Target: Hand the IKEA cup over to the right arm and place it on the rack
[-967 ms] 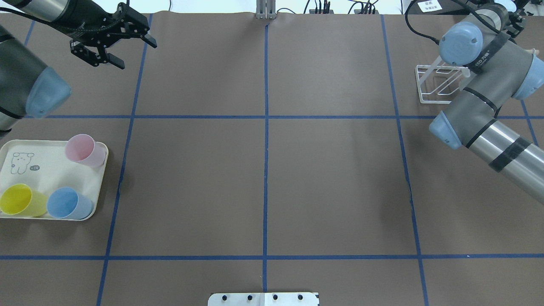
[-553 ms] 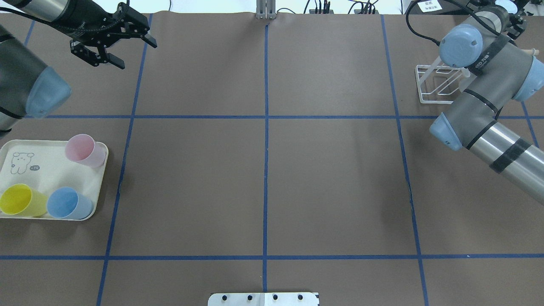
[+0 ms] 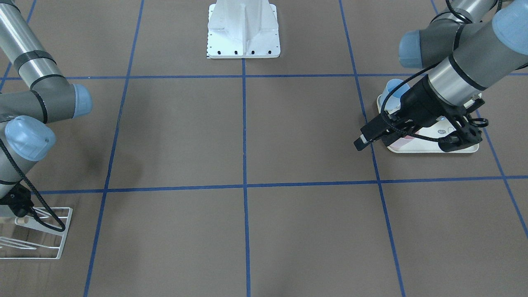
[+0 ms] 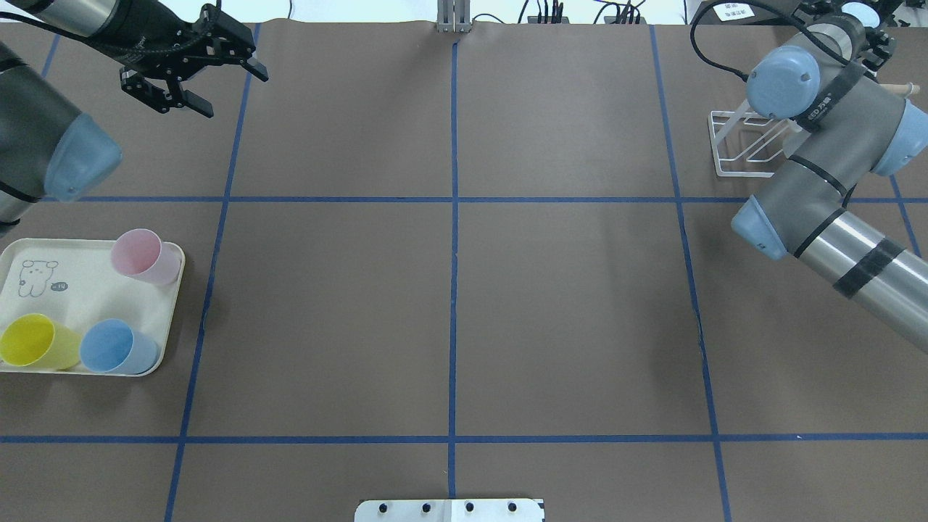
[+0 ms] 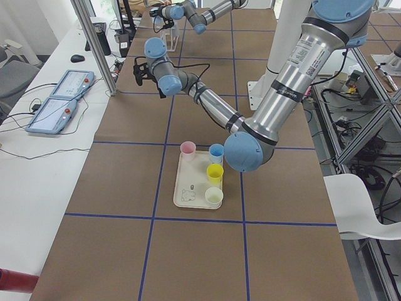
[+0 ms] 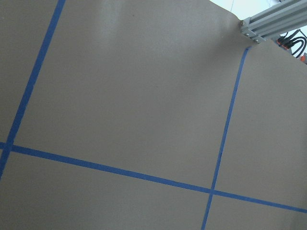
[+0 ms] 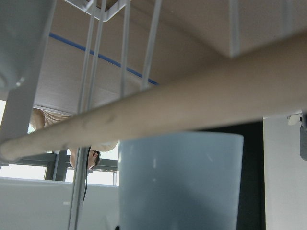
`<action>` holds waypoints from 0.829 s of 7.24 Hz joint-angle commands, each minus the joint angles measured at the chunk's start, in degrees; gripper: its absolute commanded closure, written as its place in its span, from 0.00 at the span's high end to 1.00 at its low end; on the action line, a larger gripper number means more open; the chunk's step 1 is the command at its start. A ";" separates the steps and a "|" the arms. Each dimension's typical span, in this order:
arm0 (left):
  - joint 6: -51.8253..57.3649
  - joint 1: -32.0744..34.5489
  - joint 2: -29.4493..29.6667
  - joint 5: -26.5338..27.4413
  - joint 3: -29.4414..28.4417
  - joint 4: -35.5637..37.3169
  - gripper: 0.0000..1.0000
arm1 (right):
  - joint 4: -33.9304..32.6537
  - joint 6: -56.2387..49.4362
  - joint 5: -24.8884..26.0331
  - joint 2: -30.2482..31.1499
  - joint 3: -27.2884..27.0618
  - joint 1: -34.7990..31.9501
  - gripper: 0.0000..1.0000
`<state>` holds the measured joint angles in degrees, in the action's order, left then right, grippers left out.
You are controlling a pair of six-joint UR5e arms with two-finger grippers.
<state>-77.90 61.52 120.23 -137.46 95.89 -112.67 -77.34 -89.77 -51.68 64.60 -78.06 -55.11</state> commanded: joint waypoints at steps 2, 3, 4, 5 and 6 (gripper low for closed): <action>0.02 -0.09 0.00 0.00 -0.09 -0.01 1.00 | 0.00 -0.06 0.00 0.00 0.62 0.52 0.82; 0.02 -0.09 -0.08 0.00 -0.18 -0.01 1.00 | 0.00 -0.06 0.00 0.00 0.63 0.61 0.96; 0.02 -0.09 0.00 0.00 -0.09 -0.01 1.00 | 0.00 -0.06 0.00 0.00 0.63 0.62 0.96; 0.02 -0.09 0.00 0.00 -0.09 -0.01 1.00 | 0.00 -0.06 0.00 0.00 0.63 0.62 0.96; 0.02 -0.09 0.00 -0.09 -0.09 -0.01 1.00 | 0.09 0.12 0.00 -0.09 0.45 0.62 0.96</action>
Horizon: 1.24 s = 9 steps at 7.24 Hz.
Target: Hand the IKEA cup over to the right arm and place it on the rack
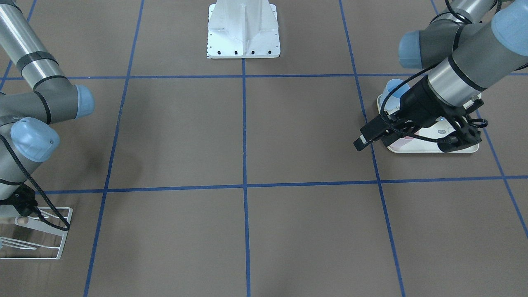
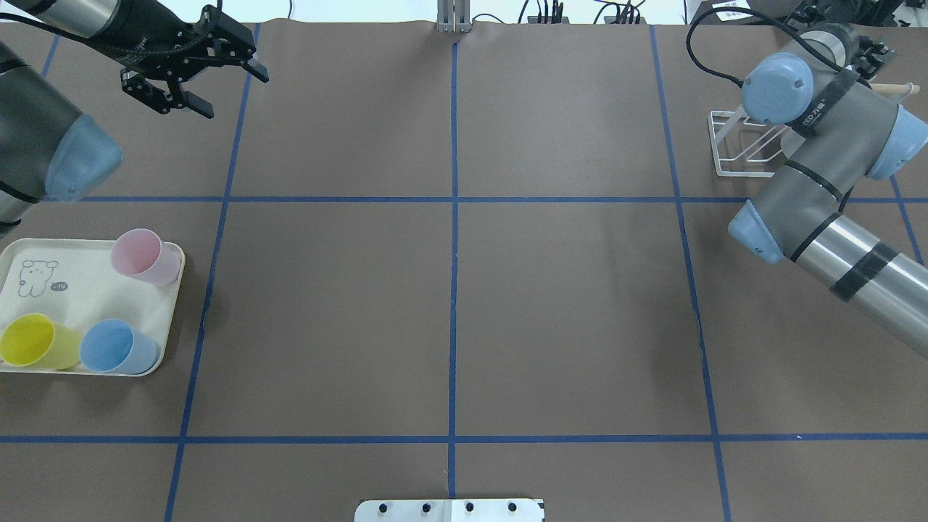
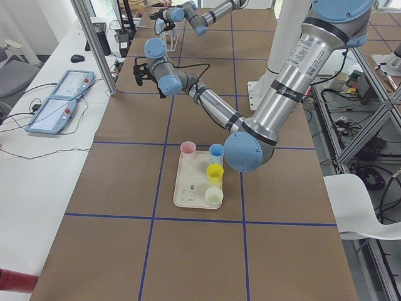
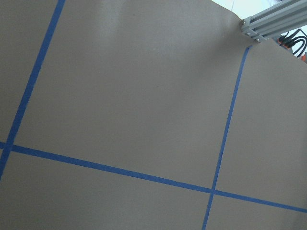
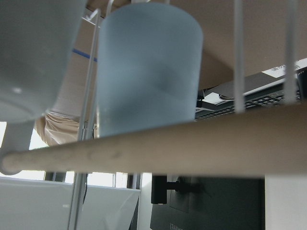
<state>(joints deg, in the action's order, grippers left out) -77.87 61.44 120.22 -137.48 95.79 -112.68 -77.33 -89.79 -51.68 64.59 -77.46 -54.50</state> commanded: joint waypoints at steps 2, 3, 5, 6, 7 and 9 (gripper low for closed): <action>0.17 0.00 -0.07 0.11 0.27 0.17 1.00 | -0.19 2.15 -1.83 -1.30 -4.51 0.01 0.96; 0.26 0.09 0.10 0.11 0.36 0.18 1.00 | -0.36 7.38 -7.07 -1.22 -7.84 -0.42 0.97; 7.34 1.75 -1.20 0.11 1.06 0.35 1.00 | -0.63 24.92 -16.64 -1.22 -12.34 -0.43 0.97; 13.04 3.06 -4.26 0.19 2.37 0.61 1.00 | -0.63 37.72 -23.57 -1.22 -14.27 -0.52 0.97; 19.53 4.99 -7.51 0.28 3.25 0.70 1.00 | -0.63 50.55 -29.99 -1.22 -16.73 -0.43 0.96; 31.93 6.76 -15.76 5.25 5.62 0.70 1.00 | -0.37 74.72 -43.52 -1.22 -21.04 -0.34 0.97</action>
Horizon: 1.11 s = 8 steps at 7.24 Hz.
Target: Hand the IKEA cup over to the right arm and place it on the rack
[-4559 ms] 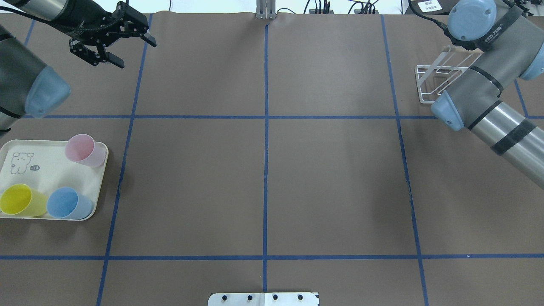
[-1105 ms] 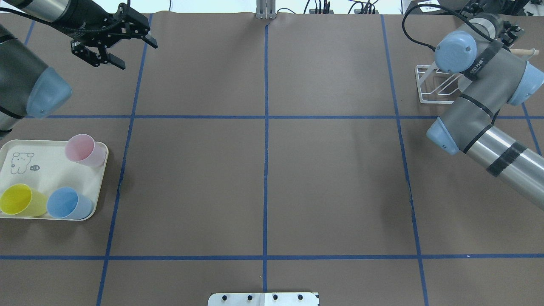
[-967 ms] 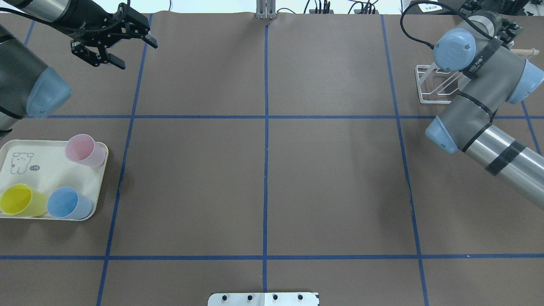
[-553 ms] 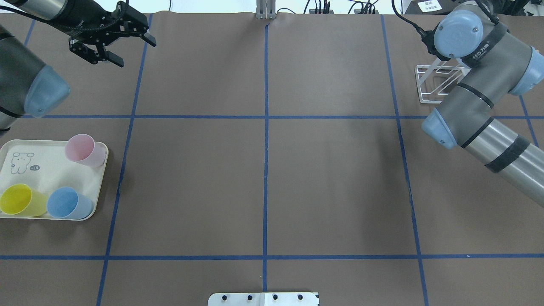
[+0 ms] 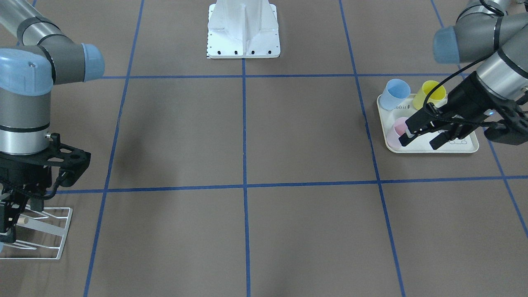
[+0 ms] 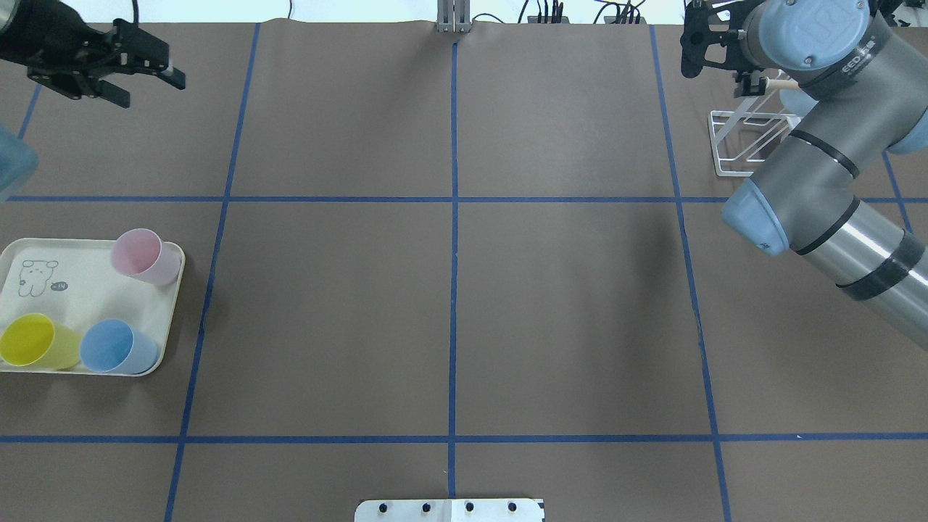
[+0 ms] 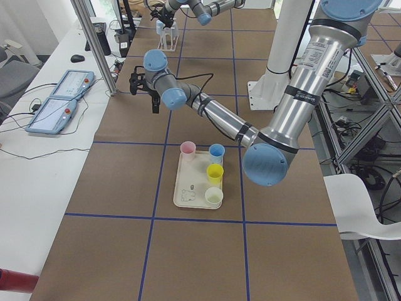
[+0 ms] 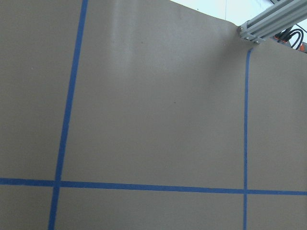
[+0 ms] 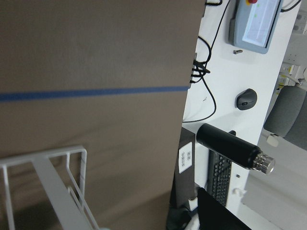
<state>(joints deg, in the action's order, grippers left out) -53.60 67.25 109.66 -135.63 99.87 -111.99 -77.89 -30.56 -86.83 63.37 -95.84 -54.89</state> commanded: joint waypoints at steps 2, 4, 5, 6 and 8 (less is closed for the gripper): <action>13.77 0.16 -13.74 11.25 3.40 -0.06 1.00 | 0.03 39.86 -17.28 -2.96 -4.62 1.27 0.98; 17.04 -2.71 -18.51 11.44 4.54 -0.59 1.00 | -0.50 53.28 -19.16 -5.96 -4.62 5.30 0.99; 15.04 -6.57 -18.61 15.18 4.54 -0.59 1.00 | -6.94 54.11 -19.16 -8.41 -5.49 6.45 0.99; 8.84 -11.57 -18.61 18.96 4.46 -1.72 1.00 | -15.80 53.77 -19.16 -12.96 -5.94 7.59 0.99; 7.46 -12.84 -18.61 18.74 4.46 -2.44 1.00 | -17.29 53.77 -19.08 -13.71 -6.03 9.62 0.99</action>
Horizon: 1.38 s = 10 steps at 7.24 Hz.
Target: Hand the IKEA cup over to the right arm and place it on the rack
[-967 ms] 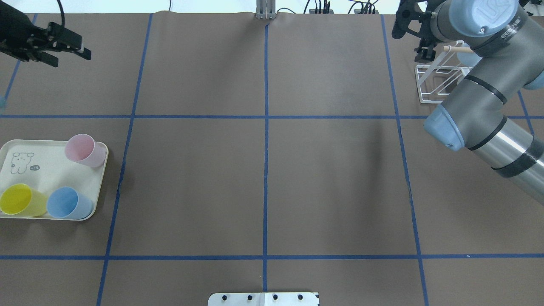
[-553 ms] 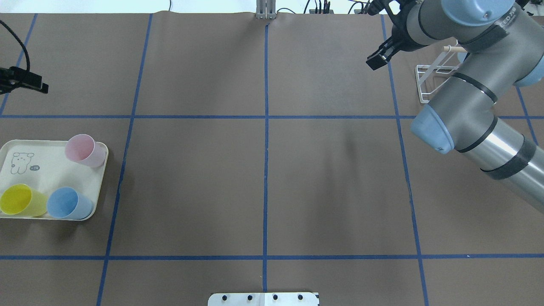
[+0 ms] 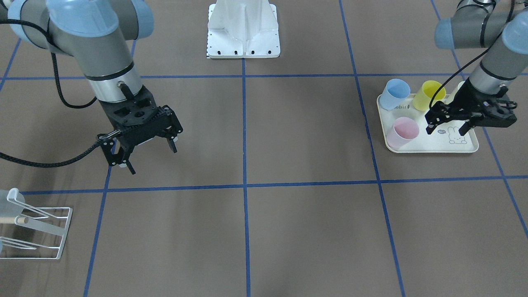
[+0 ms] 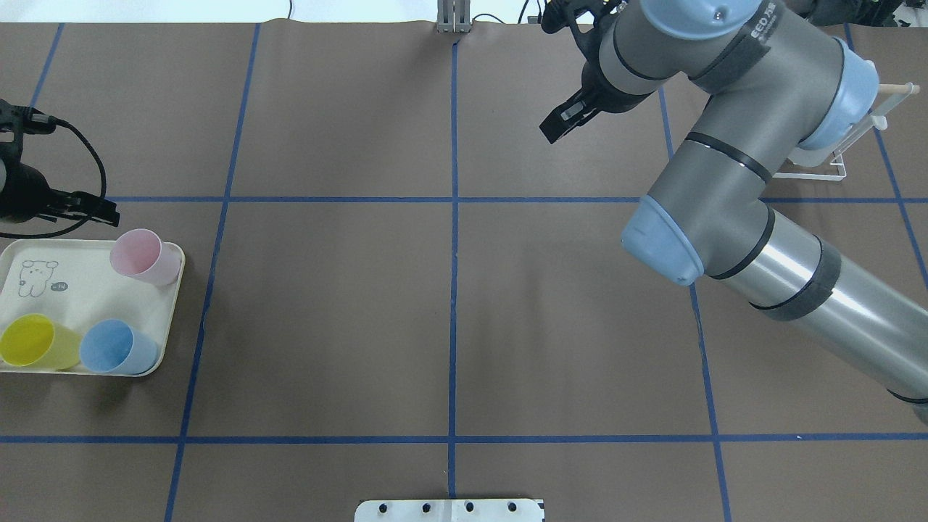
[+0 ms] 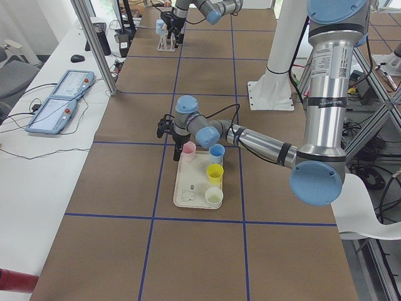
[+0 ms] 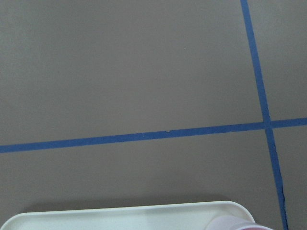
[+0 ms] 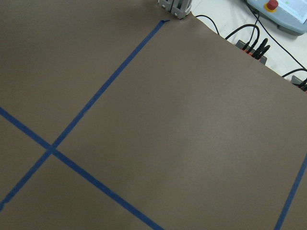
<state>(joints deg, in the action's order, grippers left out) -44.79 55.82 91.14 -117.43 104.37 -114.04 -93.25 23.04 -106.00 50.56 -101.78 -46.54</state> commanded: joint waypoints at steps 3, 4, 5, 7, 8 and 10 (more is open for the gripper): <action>-1.35 -3.17 -0.52 0.45 -1.01 -0.30 0.80 | -1.68 0.42 0.26 -0.90 -0.09 2.16 0.99; -1.35 -4.39 -0.52 0.45 -1.27 -0.13 0.59 | -1.68 0.43 0.35 -0.82 -0.09 2.51 0.99; -1.35 -4.84 -0.44 0.27 -1.53 -0.13 0.37 | -1.68 0.43 0.53 -0.82 -0.09 2.69 0.99; -1.27 -4.85 -0.44 -2.26 -1.62 0.05 0.00 | -1.59 0.43 0.53 -0.99 -0.09 2.86 0.99; -1.18 -4.76 -0.70 -4.02 -1.10 0.14 0.00 | -1.59 0.43 0.53 -1.08 -0.09 2.86 0.99; -1.09 -3.53 -0.53 -4.21 -0.49 0.22 0.00 | -0.98 0.08 1.22 -1.08 -0.09 2.86 0.99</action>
<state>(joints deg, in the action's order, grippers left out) -45.92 51.62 90.52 -121.31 103.43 -113.86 -94.70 23.39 -105.27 49.51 -101.84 -43.69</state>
